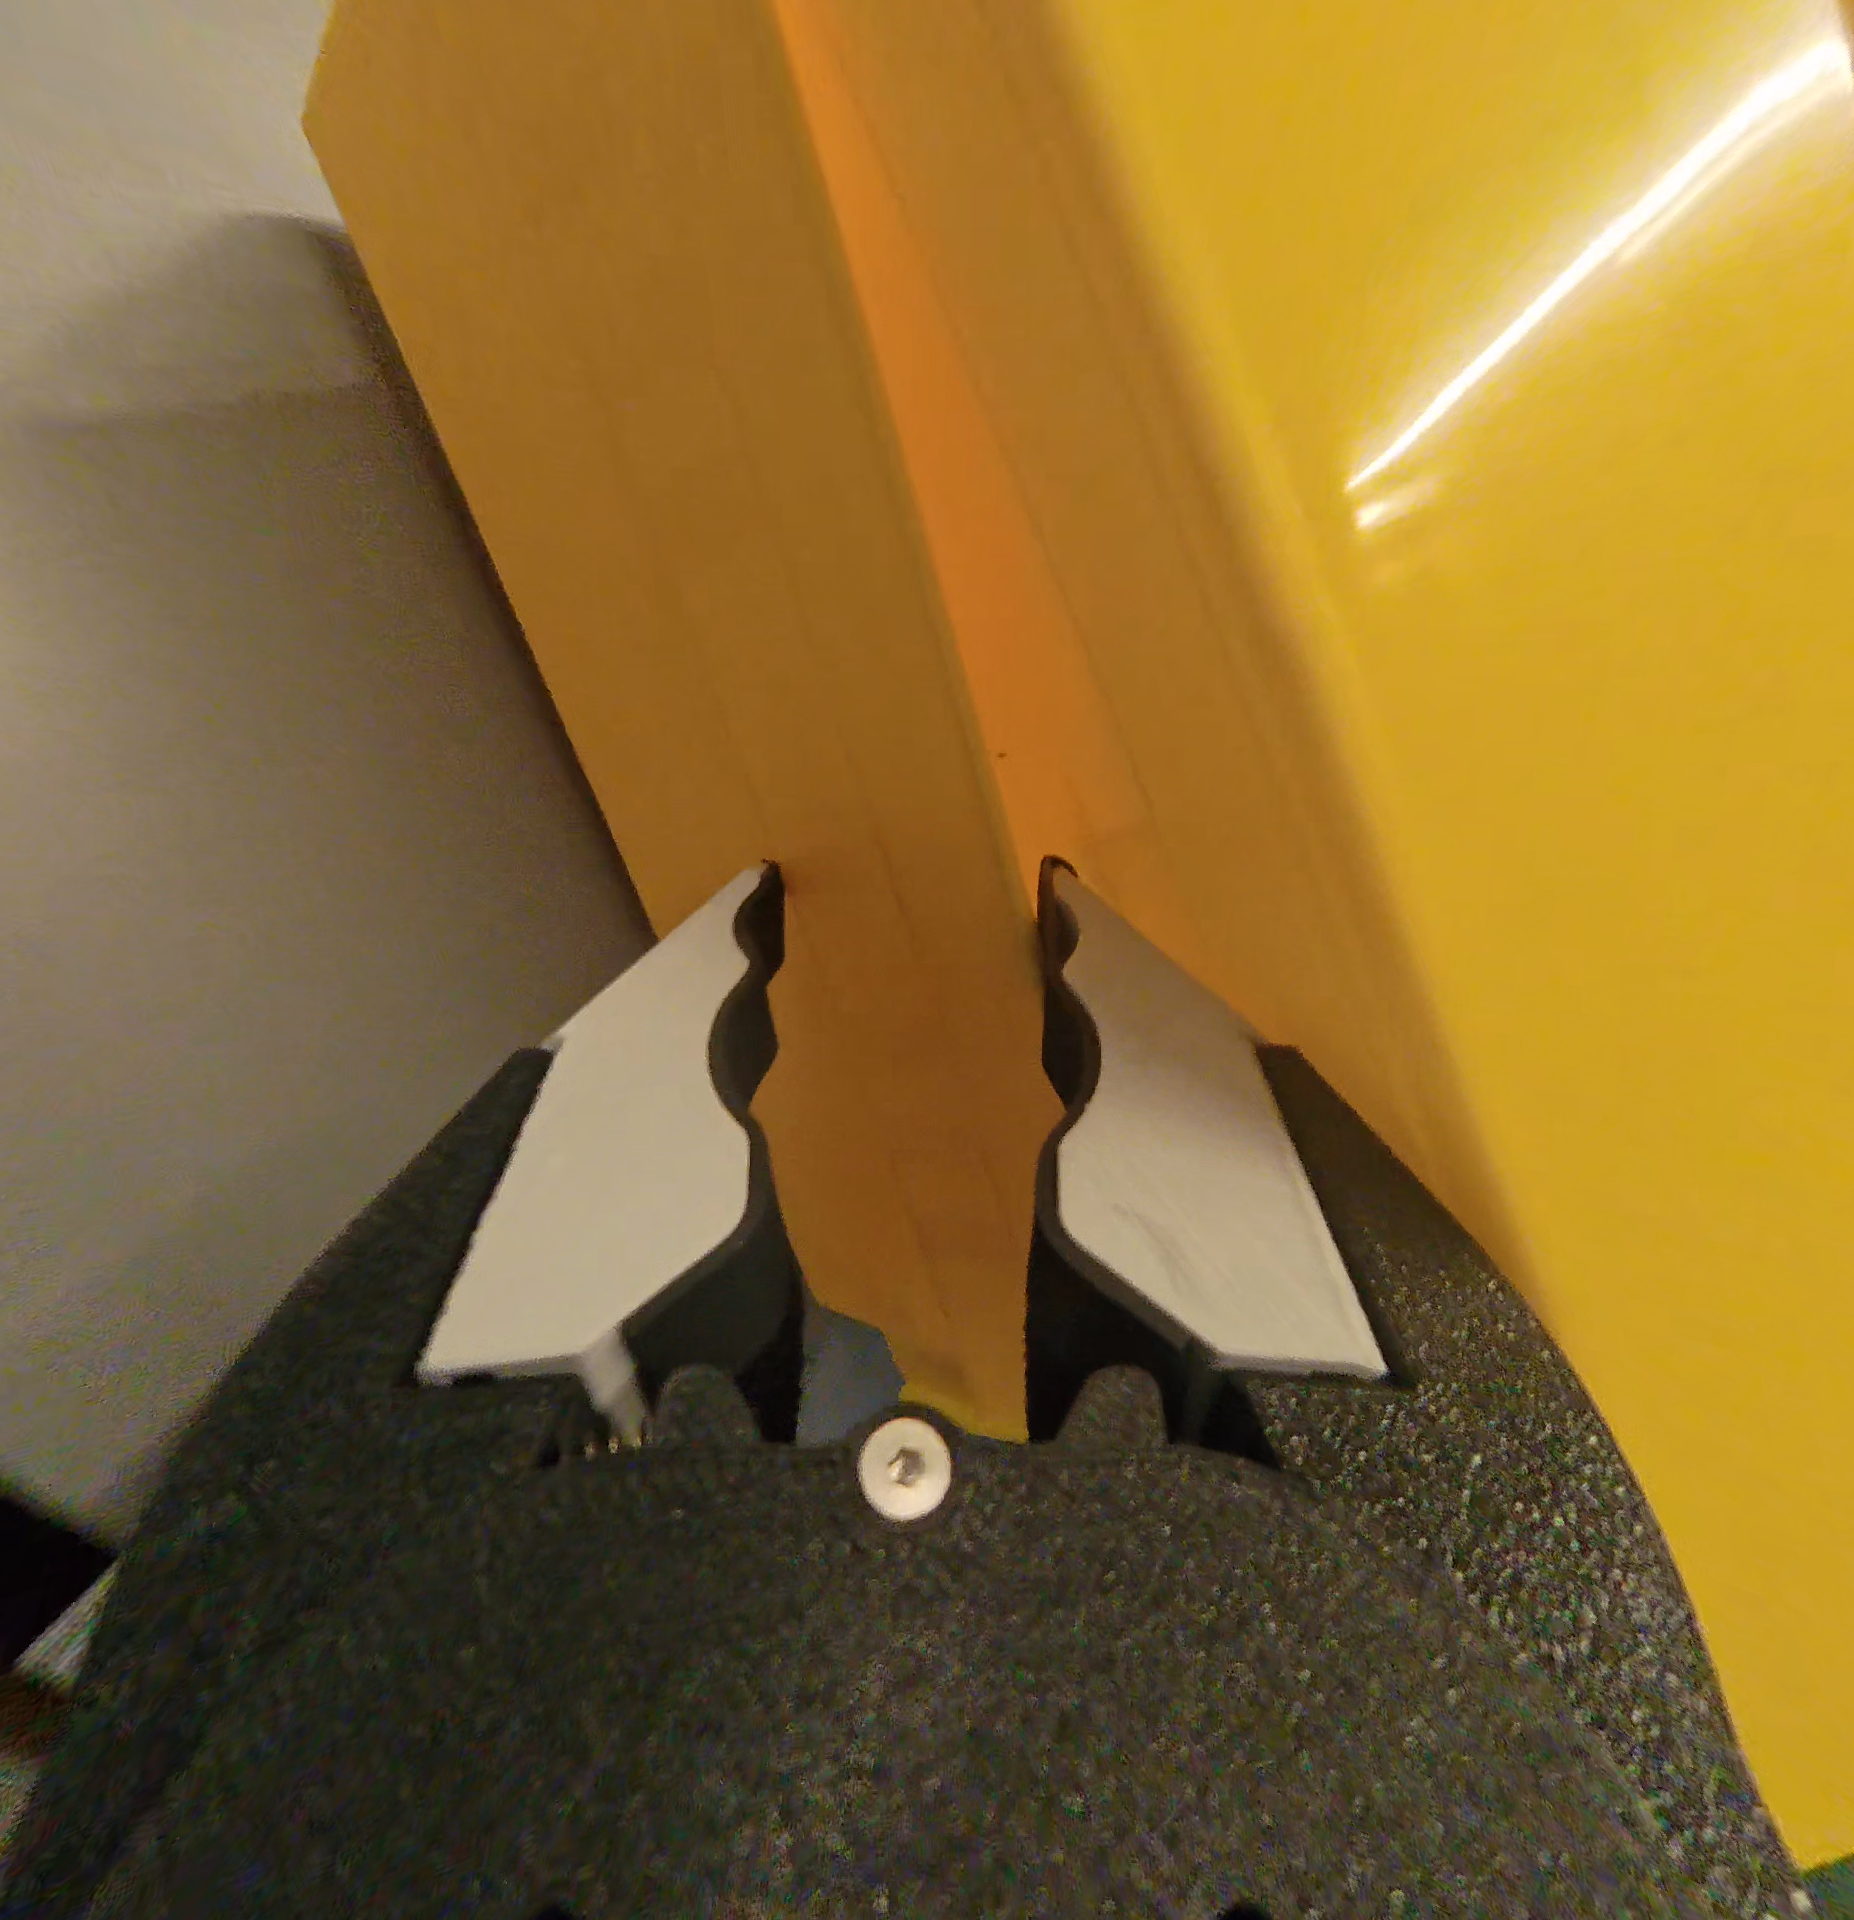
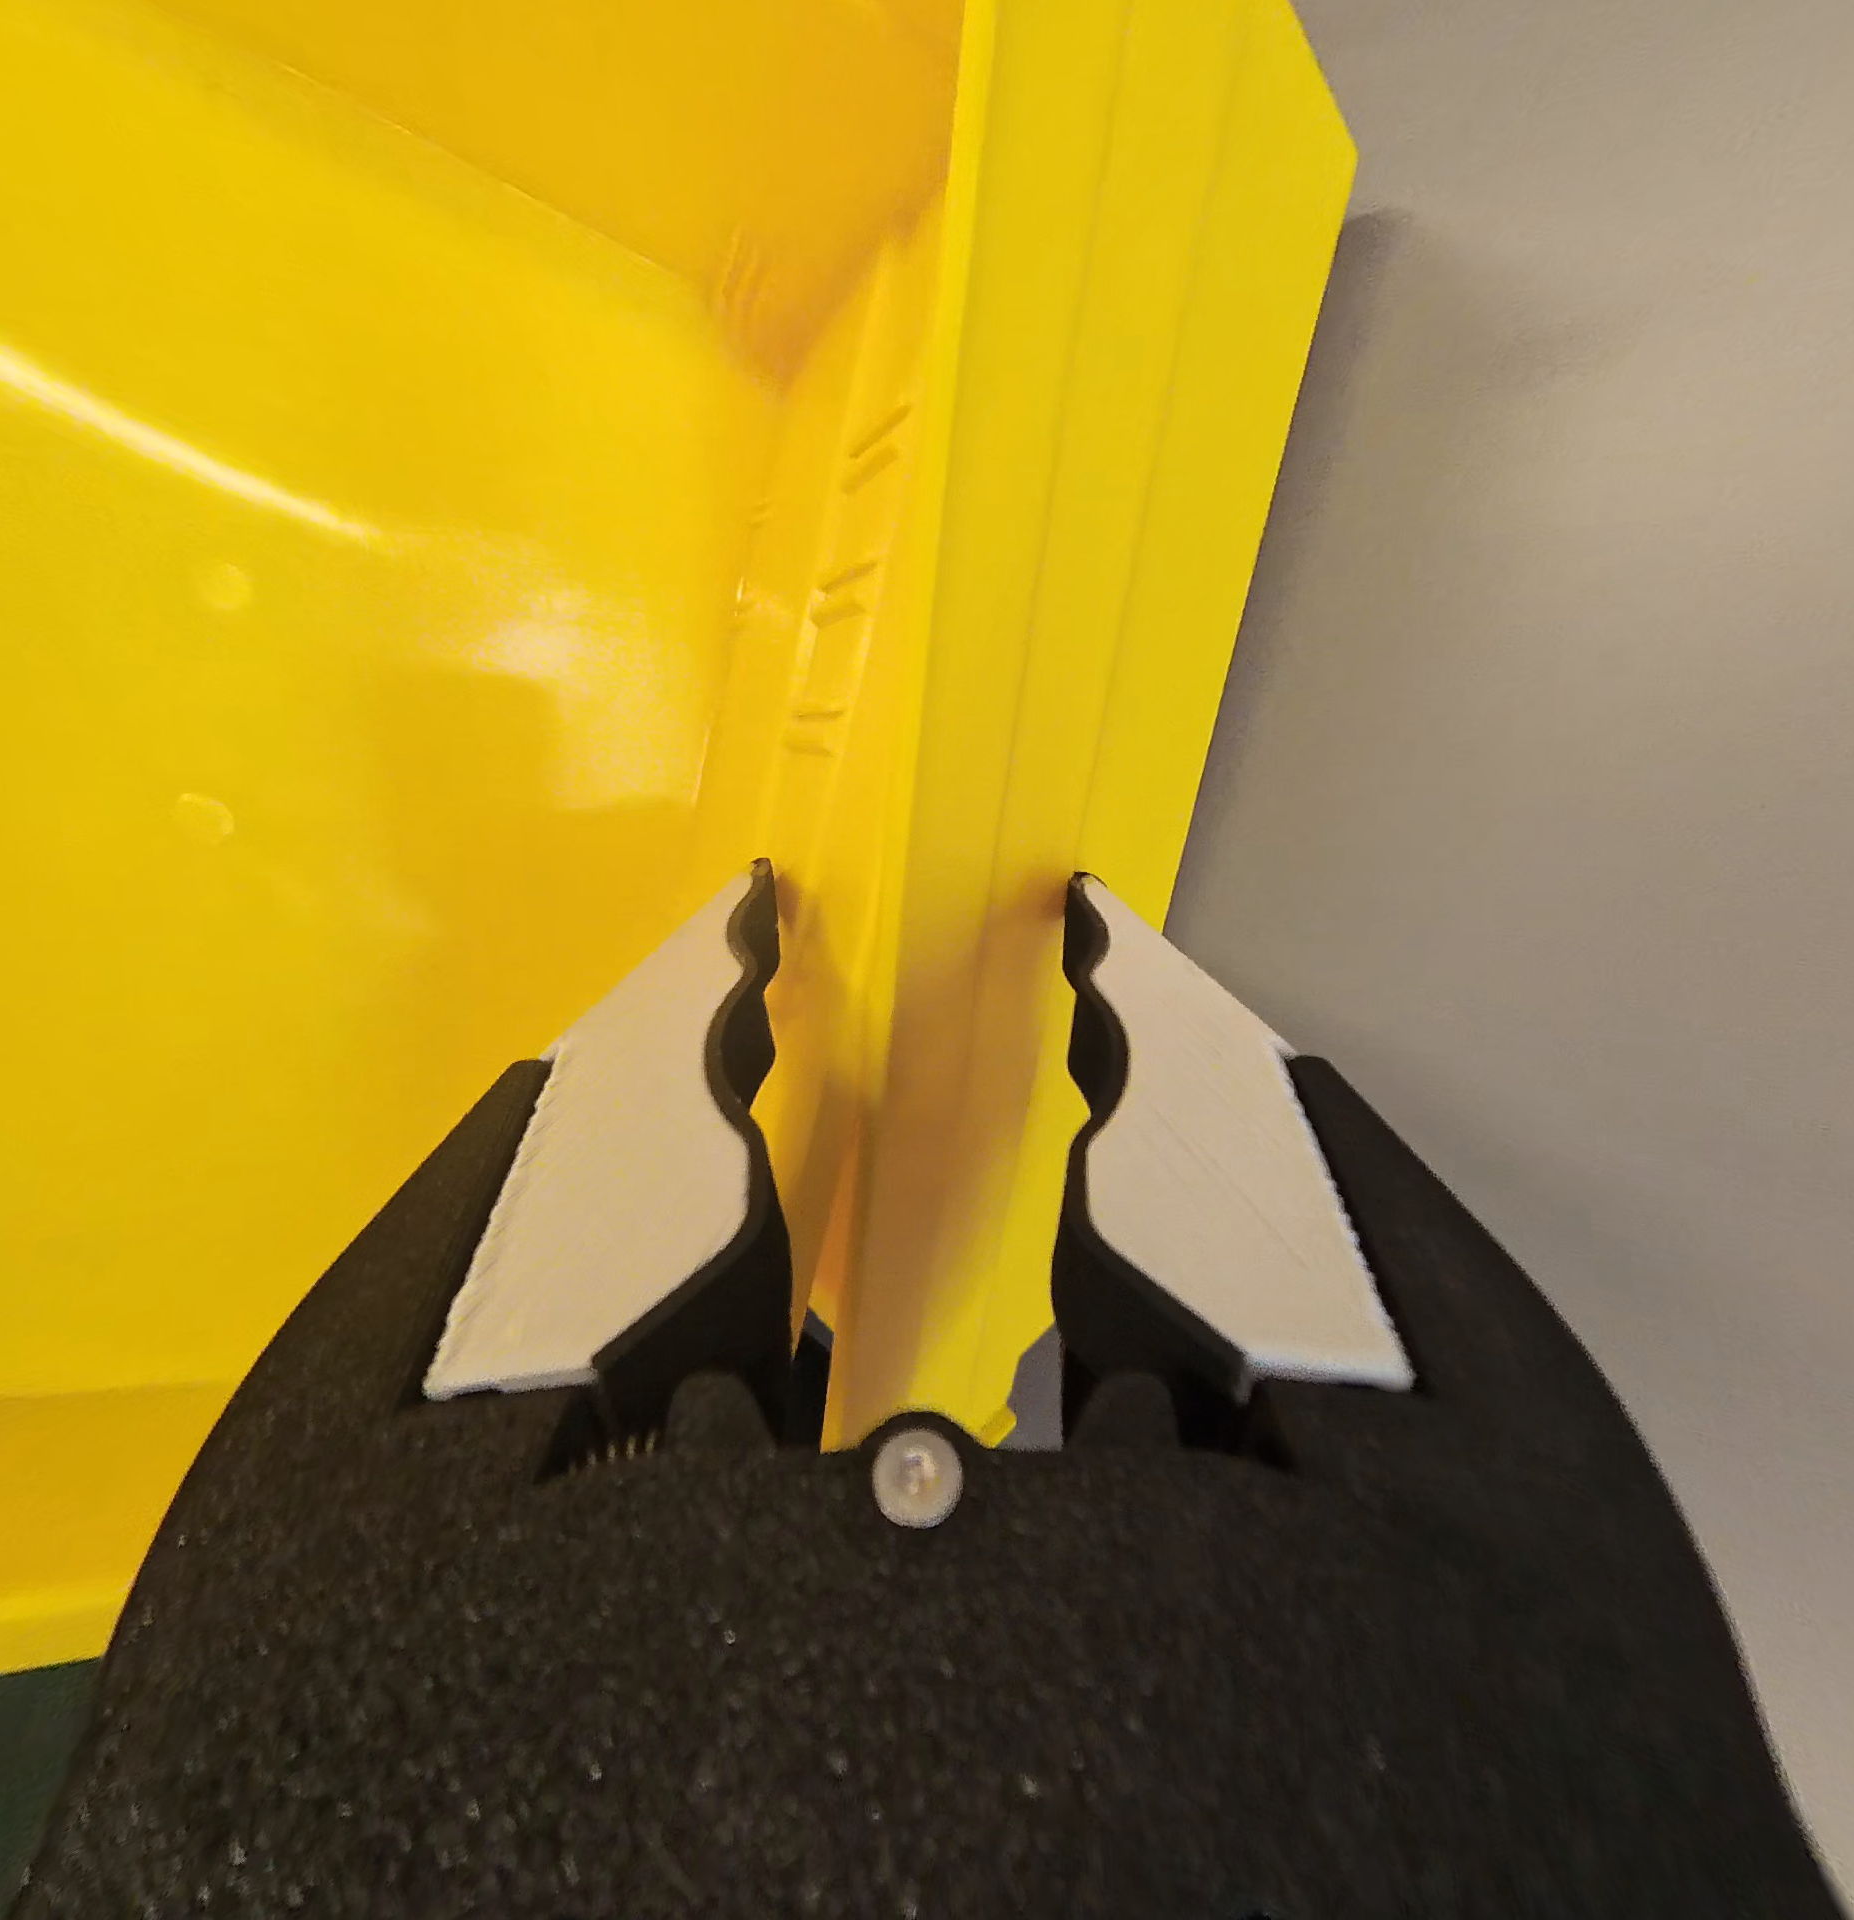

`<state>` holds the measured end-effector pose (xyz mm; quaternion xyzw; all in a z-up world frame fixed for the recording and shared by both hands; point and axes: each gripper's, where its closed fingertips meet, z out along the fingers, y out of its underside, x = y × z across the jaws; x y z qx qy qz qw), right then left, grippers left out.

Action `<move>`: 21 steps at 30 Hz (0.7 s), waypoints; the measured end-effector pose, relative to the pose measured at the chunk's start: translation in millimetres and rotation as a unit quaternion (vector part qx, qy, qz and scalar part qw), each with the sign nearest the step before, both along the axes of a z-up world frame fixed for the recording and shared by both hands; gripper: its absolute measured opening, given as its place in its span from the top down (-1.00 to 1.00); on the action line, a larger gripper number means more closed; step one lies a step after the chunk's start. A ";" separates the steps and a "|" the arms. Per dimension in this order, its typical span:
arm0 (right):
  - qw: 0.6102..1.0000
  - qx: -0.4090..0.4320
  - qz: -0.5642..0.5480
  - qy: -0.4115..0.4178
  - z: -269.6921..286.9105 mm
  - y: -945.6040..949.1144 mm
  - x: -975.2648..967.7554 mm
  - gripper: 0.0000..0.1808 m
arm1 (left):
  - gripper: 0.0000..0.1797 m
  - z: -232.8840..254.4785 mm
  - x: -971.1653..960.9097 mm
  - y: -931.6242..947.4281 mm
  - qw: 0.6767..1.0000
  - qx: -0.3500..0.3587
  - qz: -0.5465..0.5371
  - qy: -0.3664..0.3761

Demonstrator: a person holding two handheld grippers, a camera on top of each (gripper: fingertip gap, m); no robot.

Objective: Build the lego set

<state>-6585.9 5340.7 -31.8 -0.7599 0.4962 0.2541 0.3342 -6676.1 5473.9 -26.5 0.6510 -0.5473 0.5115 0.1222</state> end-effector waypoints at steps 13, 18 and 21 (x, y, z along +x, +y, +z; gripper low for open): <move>0.972 0.066 -0.221 -0.051 84.1 -303.6 21.2 0.41 | 0.47 98.9 80.1 -287.9 0.977 0.073 -0.195 -0.038; 0.961 0.049 -0.269 -0.047 98.1 -475.0 30.9 0.42 | 0.49 114.5 110.2 -458.9 0.962 0.085 -0.257 -0.031; 0.950 0.029 -0.306 -0.050 107.5 -574.7 40.7 0.42 | 0.49 117.8 132.1 -557.0 0.951 0.072 -0.300 -0.026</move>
